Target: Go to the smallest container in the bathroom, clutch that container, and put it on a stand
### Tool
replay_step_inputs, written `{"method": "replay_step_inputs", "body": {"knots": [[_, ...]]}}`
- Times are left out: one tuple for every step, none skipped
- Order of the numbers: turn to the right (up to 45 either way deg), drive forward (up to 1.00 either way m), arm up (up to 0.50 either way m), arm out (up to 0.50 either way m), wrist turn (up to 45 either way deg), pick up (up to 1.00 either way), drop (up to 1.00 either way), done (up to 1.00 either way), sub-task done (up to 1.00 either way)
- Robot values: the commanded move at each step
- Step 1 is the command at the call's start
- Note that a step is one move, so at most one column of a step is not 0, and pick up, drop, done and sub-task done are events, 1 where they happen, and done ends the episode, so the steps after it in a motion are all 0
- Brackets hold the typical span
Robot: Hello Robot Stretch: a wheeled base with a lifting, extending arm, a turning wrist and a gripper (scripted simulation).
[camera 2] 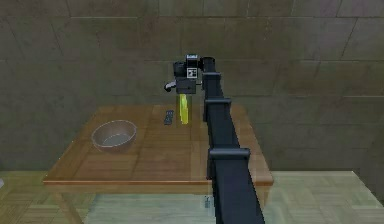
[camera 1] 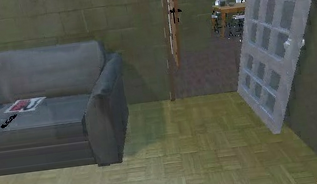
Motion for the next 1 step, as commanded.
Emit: {"method": "replay_step_inputs", "body": {"knots": [[0.0,0.00,0.00,0.00,0.0,0.00,1.00,0.00,0.00]]}}
